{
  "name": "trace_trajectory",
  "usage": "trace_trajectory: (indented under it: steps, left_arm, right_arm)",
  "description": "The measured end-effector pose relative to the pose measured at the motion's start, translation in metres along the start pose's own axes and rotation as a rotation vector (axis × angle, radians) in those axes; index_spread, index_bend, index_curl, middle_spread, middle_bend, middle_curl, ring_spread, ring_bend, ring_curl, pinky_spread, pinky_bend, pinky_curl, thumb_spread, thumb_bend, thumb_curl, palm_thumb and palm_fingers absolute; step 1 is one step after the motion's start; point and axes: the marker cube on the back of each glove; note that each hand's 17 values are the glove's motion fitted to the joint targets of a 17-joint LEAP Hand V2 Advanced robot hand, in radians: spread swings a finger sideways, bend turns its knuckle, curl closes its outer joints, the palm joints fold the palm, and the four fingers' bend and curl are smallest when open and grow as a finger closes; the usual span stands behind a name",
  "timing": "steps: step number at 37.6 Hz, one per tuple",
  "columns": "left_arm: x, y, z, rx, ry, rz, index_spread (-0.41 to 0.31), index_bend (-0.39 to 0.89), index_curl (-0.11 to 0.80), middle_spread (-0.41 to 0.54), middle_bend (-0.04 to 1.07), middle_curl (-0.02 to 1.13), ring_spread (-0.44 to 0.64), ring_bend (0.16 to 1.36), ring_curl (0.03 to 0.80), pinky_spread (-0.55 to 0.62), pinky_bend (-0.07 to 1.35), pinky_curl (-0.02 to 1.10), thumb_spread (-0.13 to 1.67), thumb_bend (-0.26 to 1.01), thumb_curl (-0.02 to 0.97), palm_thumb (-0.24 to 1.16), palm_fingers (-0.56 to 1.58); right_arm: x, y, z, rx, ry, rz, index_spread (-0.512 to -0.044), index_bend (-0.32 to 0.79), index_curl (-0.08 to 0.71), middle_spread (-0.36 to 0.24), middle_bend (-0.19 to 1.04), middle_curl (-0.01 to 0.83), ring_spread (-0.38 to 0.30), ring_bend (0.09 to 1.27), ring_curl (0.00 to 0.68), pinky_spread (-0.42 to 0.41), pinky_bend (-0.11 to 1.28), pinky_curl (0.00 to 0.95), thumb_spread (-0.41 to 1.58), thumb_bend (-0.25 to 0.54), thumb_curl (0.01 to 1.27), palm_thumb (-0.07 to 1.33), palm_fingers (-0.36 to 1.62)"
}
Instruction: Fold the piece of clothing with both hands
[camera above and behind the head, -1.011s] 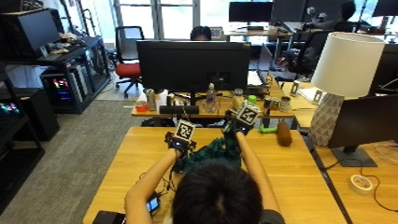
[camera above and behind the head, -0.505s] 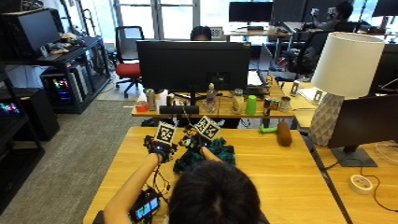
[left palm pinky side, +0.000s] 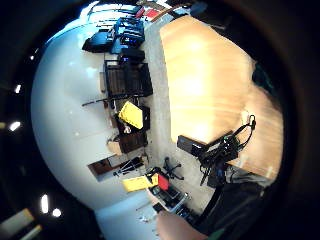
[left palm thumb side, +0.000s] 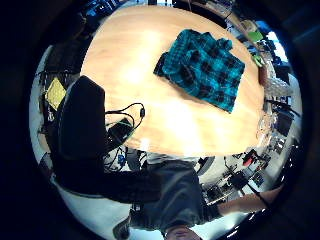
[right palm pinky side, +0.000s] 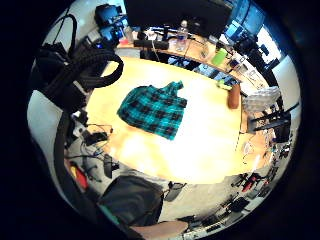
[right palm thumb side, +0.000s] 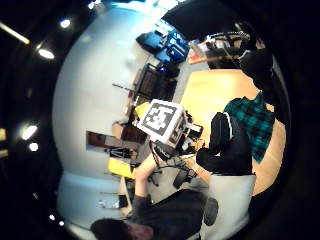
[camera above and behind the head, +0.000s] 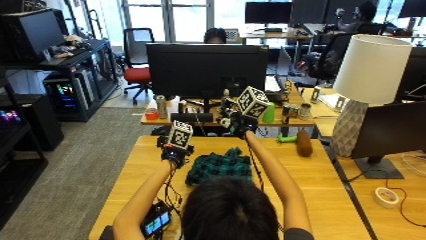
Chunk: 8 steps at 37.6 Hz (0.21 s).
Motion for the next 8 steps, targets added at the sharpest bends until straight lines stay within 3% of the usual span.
trace_trajectory:
  steps: [5, 8]
  left_arm:
    - [0.008, -0.013, 0.002, 0.017, 0.015, 0.018, -0.092, 0.36, 0.469, 0.064, 0.15, 0.3, 0.34, 0.39, 0.258, 0.41, 0.21, 0.29, 1.46, 0.01, 0.244, 0.33, 0.36]
    - [0.012, -0.021, 0.003, 0.04, 0.033, 0.035, -0.113, 0.45, 0.497, 0.052, 0.14, 0.3, 0.32, 0.37, 0.255, 0.4, 0.17, 0.29, 1.45, 0.01, 0.247, 0.32, 0.42]
  right_arm:
    - [0.029, 0.005, -0.004, 0.026, 0.009, 0.038, -0.26, 0.07, 0.208, -0.093, 0.23, 0.445, -0.094, 0.58, 0.411, -0.123, 0.63, 0.387, 1.24, 0.077, 0.53, 0.66, 0.94]
    - [0.043, 0.003, 0.001, 0.017, 0.036, 0.068, -0.259, 0.08, 0.206, -0.093, 0.23, 0.446, -0.096, 0.56, 0.406, -0.111, 0.61, 0.379, 1.25, 0.09, 0.53, 0.71, 0.94]
